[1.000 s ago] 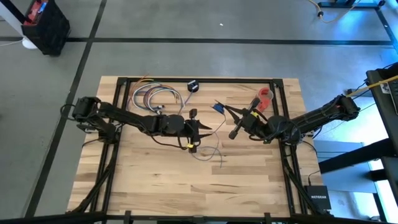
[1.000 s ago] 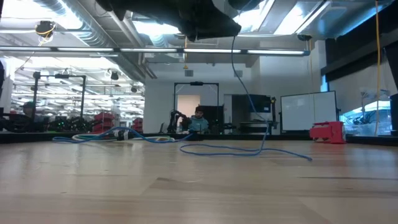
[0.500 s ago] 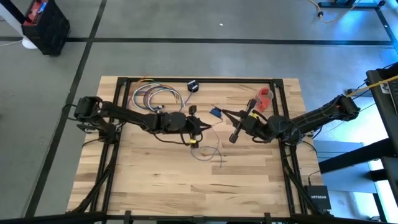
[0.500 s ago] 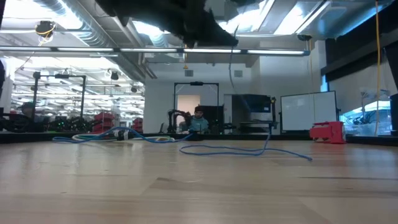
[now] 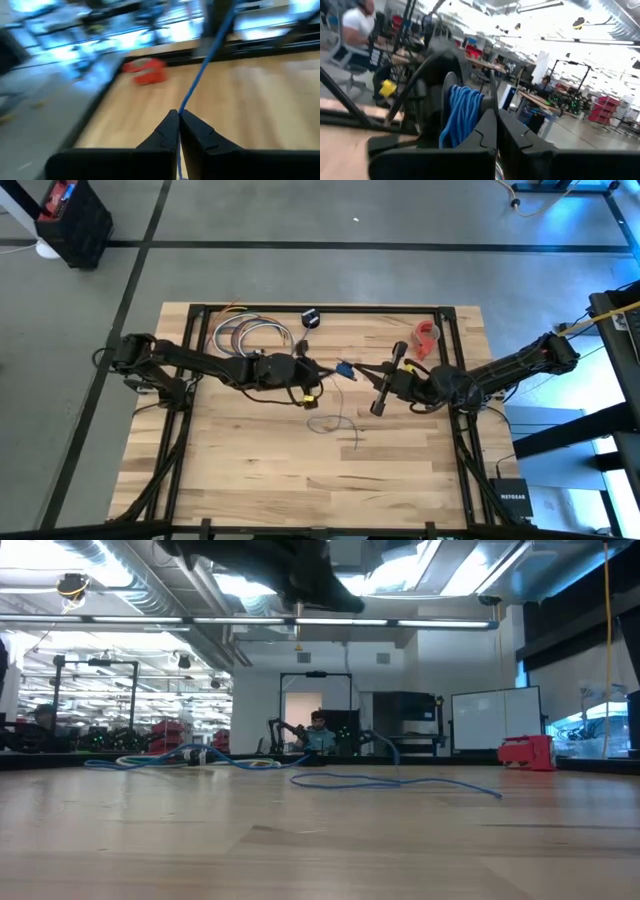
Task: Coil cords
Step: Coil the blue wire onto the black spool
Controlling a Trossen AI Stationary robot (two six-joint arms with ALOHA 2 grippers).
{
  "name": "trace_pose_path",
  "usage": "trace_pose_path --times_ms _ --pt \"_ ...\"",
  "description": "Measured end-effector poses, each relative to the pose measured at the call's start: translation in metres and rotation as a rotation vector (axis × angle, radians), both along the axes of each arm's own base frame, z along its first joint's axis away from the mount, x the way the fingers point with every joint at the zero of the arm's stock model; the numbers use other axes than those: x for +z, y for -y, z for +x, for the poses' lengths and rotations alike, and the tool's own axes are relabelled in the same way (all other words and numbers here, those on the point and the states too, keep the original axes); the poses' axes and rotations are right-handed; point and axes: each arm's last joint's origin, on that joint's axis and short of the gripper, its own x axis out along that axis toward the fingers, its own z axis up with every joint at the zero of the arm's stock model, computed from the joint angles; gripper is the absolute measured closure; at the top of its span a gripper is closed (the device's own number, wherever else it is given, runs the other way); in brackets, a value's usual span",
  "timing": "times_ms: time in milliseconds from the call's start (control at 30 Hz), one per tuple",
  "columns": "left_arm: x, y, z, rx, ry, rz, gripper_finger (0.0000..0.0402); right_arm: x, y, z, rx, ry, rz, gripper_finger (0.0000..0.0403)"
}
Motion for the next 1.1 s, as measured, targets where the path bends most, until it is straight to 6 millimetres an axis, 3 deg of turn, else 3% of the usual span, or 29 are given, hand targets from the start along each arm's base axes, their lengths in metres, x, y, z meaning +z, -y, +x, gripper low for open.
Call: trace_pose_path --times_ms 200,400,567,833,1100 --pt "-0.008 0.009 0.009 -0.216 0.038 -0.078 0.0399 0.002 -0.002 0.002 0.052 0.040 0.002 0.0399" --pt "-0.018 -0.002 0.017 -0.108 0.044 -0.044 0.0397 -0.001 -0.005 0.006 0.129 0.045 -0.018 0.0399" --pt "-0.010 -0.008 0.003 0.073 -0.051 0.022 0.0397 -0.006 -0.005 0.007 0.106 -0.004 -0.031 0.0400" --pt "0.020 0.004 -0.034 0.065 -0.122 0.023 0.0397 -0.015 -0.003 0.008 0.003 -0.141 -0.128 0.0400" --pt "0.050 -0.006 -0.057 0.092 -0.019 -0.026 0.0396 -0.024 0.002 0.010 -0.040 -0.238 -0.194 0.0400"
